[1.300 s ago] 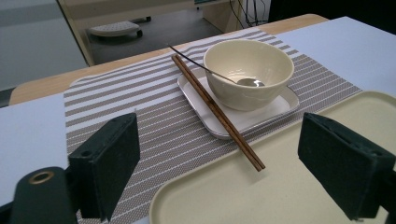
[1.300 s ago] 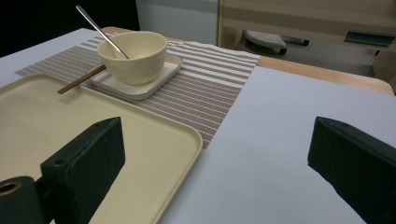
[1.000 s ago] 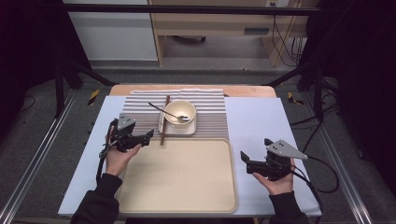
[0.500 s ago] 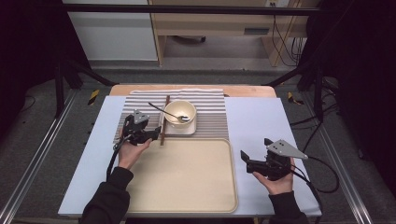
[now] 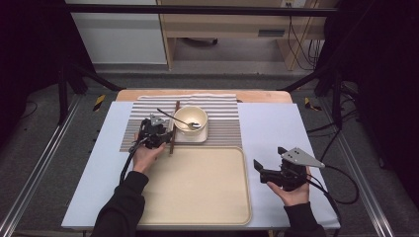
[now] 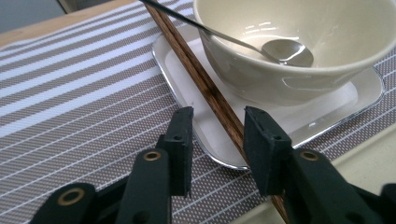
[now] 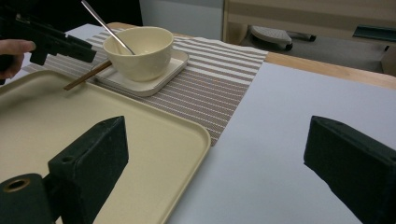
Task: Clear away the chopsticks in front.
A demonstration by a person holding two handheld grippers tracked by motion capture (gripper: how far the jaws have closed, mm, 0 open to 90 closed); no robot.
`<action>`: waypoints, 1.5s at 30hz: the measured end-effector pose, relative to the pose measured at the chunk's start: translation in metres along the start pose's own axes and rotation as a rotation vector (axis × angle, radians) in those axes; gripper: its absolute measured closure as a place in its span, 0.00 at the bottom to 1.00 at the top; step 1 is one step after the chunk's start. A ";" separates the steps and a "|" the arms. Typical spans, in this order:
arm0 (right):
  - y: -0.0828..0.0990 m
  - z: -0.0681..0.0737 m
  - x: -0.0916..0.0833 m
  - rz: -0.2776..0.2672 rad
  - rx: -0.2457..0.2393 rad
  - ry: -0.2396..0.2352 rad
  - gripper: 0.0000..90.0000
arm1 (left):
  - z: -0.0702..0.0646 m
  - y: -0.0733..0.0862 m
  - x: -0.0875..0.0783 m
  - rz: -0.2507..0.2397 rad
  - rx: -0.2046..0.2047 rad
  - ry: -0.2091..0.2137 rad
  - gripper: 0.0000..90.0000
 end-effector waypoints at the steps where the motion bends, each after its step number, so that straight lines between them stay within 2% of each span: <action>1: 0.000 0.000 0.000 0.000 0.001 -0.002 0.08 | -0.001 0.001 0.003 0.009 0.004 0.002 0.73; 7: 0.000 0.000 0.000 0.002 -0.002 -0.001 0.08 | -0.003 0.001 0.009 0.028 0.007 0.022 0.78; 13: 0.000 0.000 0.000 0.004 0.000 -0.007 0.08 | -0.006 -0.001 0.014 0.022 -0.018 0.027 0.80; 15: 0.000 0.000 -0.001 0.003 0.000 -0.006 0.08 | -0.004 -0.001 0.014 0.033 -0.021 0.029 0.84; 17: 0.000 0.000 -0.001 0.003 -0.001 -0.007 0.08 | -0.003 0.000 0.016 0.032 -0.050 0.031 0.88; 22: 0.000 0.000 0.000 0.005 -0.005 -0.007 0.09 | -0.002 0.000 0.014 0.050 -0.055 0.023 0.91; 24: 0.000 0.000 0.000 0.009 -0.009 -0.008 0.09 | -0.001 0.001 0.013 0.044 -0.072 0.021 0.92; 29: 0.001 0.001 0.000 0.010 -0.008 -0.009 0.09 | 0.002 0.001 0.011 0.050 -0.058 0.011 0.92; 30: 0.001 0.001 0.001 0.010 -0.007 -0.009 0.09 | 0.002 0.000 0.011 0.037 -0.064 0.014 0.88; 33: 0.001 0.000 0.001 0.014 -0.012 -0.008 0.09 | 0.003 -0.002 0.014 0.032 -0.047 0.007 0.86; 36: 0.001 0.001 0.002 0.018 -0.011 -0.011 0.09 | 0.006 -0.007 0.019 0.051 -0.030 -0.001 0.83; 39: 0.001 0.001 0.002 0.021 -0.010 -0.011 0.09 | 0.006 -0.012 0.024 0.036 -0.033 -0.005 0.84; 45: 0.001 0.000 0.001 0.020 -0.010 -0.011 0.09 | 0.008 -0.016 0.035 0.066 -0.039 -0.022 0.88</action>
Point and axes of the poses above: each handheld gripper's, and its own axes: x roughly forward along the jaws, y roughly out of its underside, z roughly to its left, the point moved 3 cm from there along x, roughly forward along the jaws, and after that the axes turned 7 degrees about y, right-handed, at the moved point
